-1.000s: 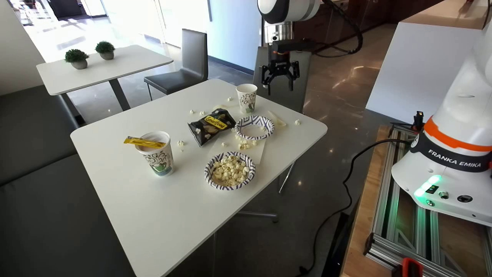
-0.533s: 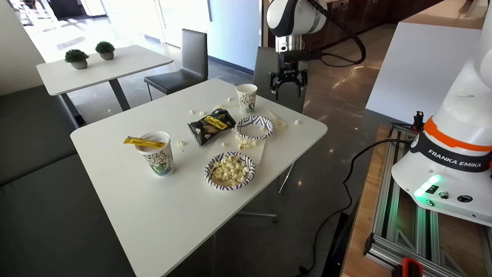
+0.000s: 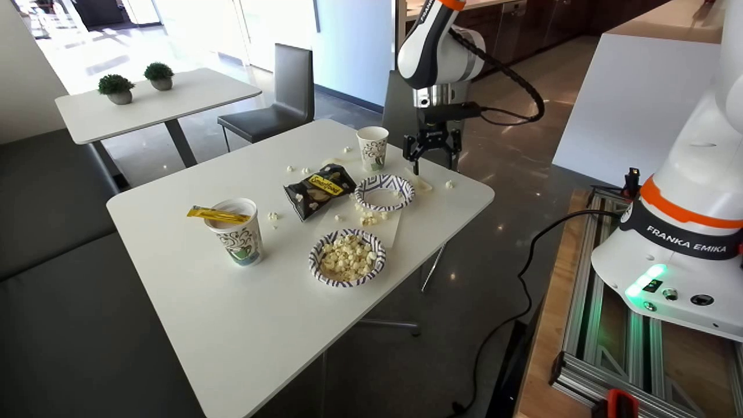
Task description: Use the spoon on the table to move the content of the plate on the right into the plate on the left
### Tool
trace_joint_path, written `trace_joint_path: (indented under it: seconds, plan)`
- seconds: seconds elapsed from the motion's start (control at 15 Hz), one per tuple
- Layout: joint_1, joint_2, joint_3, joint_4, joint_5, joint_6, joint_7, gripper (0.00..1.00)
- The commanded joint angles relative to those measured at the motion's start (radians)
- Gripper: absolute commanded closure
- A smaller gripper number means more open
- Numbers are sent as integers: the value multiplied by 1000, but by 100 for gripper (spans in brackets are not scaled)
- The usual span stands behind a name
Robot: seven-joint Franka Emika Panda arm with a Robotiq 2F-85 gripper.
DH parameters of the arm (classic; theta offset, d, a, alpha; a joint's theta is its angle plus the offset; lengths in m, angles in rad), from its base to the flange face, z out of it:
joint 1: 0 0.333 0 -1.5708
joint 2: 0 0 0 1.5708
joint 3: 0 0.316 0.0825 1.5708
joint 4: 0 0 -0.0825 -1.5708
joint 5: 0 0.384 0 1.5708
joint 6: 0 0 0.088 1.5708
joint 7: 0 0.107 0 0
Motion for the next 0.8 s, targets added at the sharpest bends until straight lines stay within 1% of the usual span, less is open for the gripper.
trace_joint_path:
  seconds: [0.0,0.07,0.13,0.27,0.4,0.53,0.67,0.73]
  plan:
    - [2,58,25,32,48,33,-19,1]
    - [3,69,30,41,50,37,-19,10]
    - [5,79,33,54,49,48,-18,15]
    - [7,94,33,76,40,51,-15,30]
    - [7,104,28,99,33,55,-13,30]
    - [3,109,26,119,35,59,-14,28]
    - [-1,119,23,135,33,56,-15,30]
    - [-2,124,22,142,34,54,-15,36]
